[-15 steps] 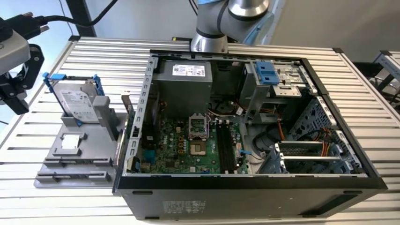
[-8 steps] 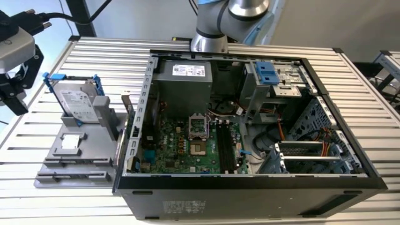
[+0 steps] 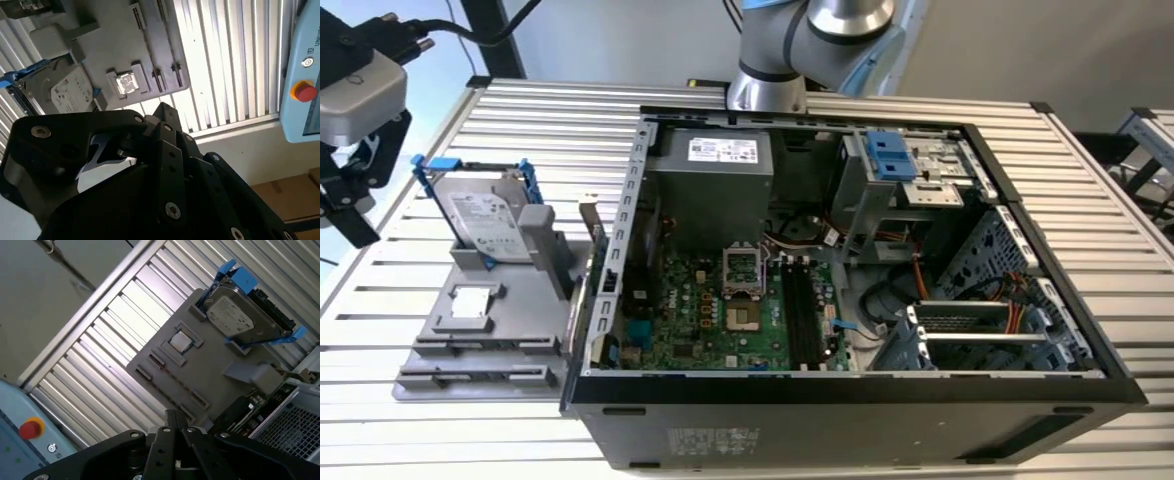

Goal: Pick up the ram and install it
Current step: 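Pick up the ram and move it above insertion slot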

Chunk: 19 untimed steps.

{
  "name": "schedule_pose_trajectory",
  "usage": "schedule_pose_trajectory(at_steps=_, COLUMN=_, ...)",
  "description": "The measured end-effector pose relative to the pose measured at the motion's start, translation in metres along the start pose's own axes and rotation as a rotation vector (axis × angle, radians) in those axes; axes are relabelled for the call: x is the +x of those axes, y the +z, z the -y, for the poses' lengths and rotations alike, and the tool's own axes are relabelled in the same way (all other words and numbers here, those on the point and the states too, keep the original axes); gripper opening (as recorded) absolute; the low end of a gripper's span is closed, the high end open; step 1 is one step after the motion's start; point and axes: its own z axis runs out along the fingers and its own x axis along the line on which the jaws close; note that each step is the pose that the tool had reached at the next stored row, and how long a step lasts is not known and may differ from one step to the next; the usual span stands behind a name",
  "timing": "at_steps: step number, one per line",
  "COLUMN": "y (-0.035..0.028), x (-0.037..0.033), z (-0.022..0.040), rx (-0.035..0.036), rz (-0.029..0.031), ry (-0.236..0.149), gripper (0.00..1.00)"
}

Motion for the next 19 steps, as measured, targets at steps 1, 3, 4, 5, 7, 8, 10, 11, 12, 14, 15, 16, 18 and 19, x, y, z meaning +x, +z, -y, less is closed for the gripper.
schedule_pose_trajectory(at_steps=1, y=0.0, x=0.0, z=0.0, rx=0.0007, rz=-0.0001, ry=-0.012, gripper=0.0)
schedule_pose_trajectory(at_steps=3, y=0.0, x=0.0, z=0.0, rx=0.0032, rz=-0.0003, ry=-0.035, gripper=0.0)
schedule_pose_trajectory(at_steps=4, y=0.0, x=0.0, z=0.0, rx=0.005, rz=-0.0003, ry=-0.046, gripper=0.0)
schedule_pose_trajectory(at_steps=5, y=0.0, x=0.0, z=0.0, rx=0.0067, rz=-0.0003, ry=-0.057, gripper=0.0)
schedule_pose_trajectory(at_steps=7, y=0.0, x=0.0, z=0.0001, rx=0.0085, rz=0.0, ry=-0.079, gripper=0.0)
schedule_pose_trajectory(at_steps=8, y=-0.0001, x=0.0001, z=0.0001, rx=0.0096, rz=0.0001, ry=-0.091, gripper=0.0)
schedule_pose_trajectory(at_steps=10, y=0.0, x=0.0002, z=0.0002, rx=0.0108, rz=0.0002, ry=-0.112, gripper=0.0)
schedule_pose_trajectory(at_steps=11, y=0.0, x=0.0003, z=0.0002, rx=0.0108, rz=-0.0001, ry=-0.122, gripper=0.0)
schedule_pose_trajectory(at_steps=12, y=0.0, x=0.0003, z=0.0002, rx=0.0108, rz=-0.0006, ry=-0.13, gripper=0.0)
schedule_pose_trajectory(at_steps=14, y=0.0001, x=0.0004, z=0.0003, rx=0.0108, rz=-0.0018, ry=-0.16, gripper=0.0)
schedule_pose_trajectory(at_steps=15, y=0.0001, x=0.0004, z=0.0003, rx=0.0107, rz=-0.0027, ry=-0.178, gripper=0.0)
schedule_pose_trajectory(at_steps=16, y=0.0, x=0.0003, z=0.0004, rx=0.0106, rz=-0.0036, ry=-0.196, gripper=0.0)
schedule_pose_trajectory(at_steps=18, y=0.0, x=0.0003, z=0.0004, rx=0.0107, rz=-0.0052, ry=-0.234, gripper=0.0)
schedule_pose_trajectory(at_steps=19, y=0.0, x=0.0003, z=0.0004, rx=0.0114, rz=-0.0054, ry=-0.251, gripper=0.0)
